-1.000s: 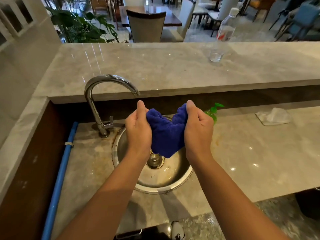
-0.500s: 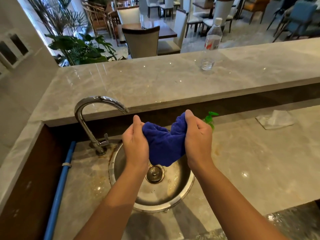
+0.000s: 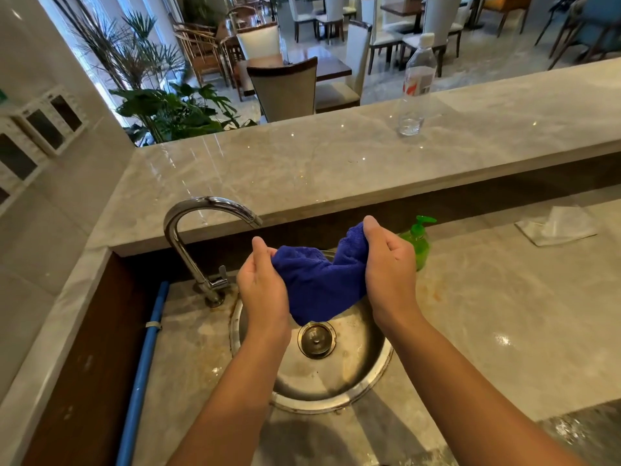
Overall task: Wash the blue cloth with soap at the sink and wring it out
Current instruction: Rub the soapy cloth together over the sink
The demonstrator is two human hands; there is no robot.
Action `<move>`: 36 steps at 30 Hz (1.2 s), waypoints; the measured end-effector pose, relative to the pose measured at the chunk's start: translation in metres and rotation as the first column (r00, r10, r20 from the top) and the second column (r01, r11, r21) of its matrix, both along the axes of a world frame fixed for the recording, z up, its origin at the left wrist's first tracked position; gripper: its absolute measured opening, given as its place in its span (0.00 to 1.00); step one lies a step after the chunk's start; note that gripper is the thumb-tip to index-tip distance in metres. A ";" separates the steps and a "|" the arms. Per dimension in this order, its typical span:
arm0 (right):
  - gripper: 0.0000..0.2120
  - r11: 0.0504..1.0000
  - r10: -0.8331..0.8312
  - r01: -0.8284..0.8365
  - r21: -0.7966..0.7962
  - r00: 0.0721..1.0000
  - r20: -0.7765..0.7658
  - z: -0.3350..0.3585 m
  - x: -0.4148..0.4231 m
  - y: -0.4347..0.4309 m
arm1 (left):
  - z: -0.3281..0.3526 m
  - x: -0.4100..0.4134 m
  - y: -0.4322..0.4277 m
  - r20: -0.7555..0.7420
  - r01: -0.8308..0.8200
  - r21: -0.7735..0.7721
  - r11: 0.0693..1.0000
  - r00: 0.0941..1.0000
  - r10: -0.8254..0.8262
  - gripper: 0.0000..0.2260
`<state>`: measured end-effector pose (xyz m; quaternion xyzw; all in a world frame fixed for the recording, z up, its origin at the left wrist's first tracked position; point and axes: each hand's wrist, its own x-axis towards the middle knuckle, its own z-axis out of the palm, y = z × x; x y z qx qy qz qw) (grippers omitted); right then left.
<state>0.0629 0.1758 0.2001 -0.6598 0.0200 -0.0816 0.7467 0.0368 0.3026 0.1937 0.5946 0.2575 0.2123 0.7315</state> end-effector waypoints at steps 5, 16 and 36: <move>0.23 1.000 -0.013 0.013 0.002 1.000 -0.002 0.002 -0.002 -0.003 | 0.002 -0.004 0.000 -0.015 -0.022 -0.014 1.000 1.000 0.021 0.21; 0.22 1.000 -0.018 0.018 0.013 1.000 -0.004 0.000 -0.005 -0.009 | 0.002 -0.009 -0.003 -0.022 -0.030 -0.027 0.999 0.999 0.029 0.20; 0.24 0.993 0.109 -0.096 -0.063 0.959 0.262 0.024 -0.028 0.022 | 0.068 0.008 -0.032 0.132 0.042 0.230 0.972 0.988 -0.074 0.20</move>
